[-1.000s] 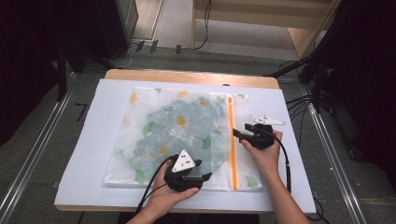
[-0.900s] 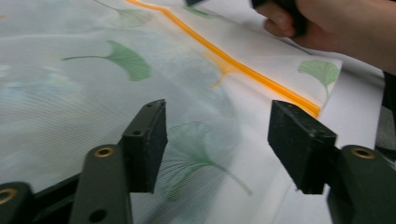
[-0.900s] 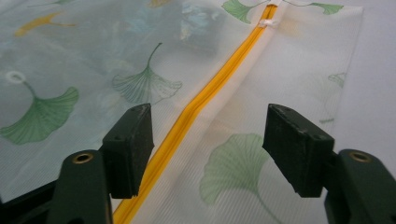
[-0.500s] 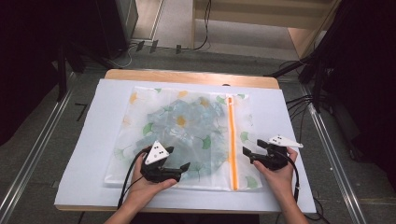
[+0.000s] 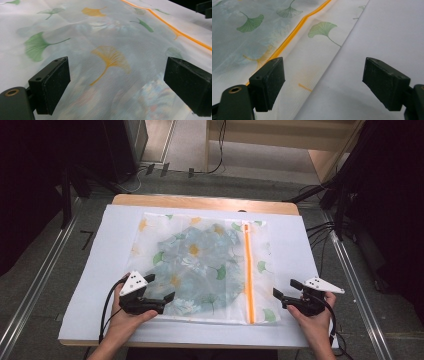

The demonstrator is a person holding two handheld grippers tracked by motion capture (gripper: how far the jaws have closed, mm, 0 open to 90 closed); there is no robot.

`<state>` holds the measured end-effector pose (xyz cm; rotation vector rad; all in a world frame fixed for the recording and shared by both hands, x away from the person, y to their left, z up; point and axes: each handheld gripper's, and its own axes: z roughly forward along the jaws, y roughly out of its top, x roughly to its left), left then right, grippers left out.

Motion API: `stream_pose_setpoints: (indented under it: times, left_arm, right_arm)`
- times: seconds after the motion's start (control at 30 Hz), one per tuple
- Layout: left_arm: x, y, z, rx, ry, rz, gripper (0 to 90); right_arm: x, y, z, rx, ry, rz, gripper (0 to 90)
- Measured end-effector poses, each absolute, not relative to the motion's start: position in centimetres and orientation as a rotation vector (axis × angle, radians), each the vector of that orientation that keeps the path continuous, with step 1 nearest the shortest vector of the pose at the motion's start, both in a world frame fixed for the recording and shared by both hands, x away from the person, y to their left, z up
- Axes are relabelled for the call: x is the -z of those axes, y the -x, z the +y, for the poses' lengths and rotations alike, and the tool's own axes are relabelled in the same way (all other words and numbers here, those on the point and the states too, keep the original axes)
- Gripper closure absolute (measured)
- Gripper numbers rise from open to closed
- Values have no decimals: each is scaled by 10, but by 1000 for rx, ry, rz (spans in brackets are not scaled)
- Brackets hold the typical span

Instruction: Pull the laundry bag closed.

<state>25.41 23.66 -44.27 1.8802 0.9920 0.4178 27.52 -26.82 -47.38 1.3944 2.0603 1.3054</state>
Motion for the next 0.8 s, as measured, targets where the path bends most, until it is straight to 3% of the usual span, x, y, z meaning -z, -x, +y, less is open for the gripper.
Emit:
stream_pose_setpoints:
  times: [0.2,0.8]
  left_arm:
    - [442,-252,261,-486,-1861,1043,0]
    - [449,-244,327,-568,-1821,1155,0]
  right_arm:
    - [473,-265,-278,-1298,-1389,2059,156]
    - [476,-243,-306,-1287,-1410,2014,130]
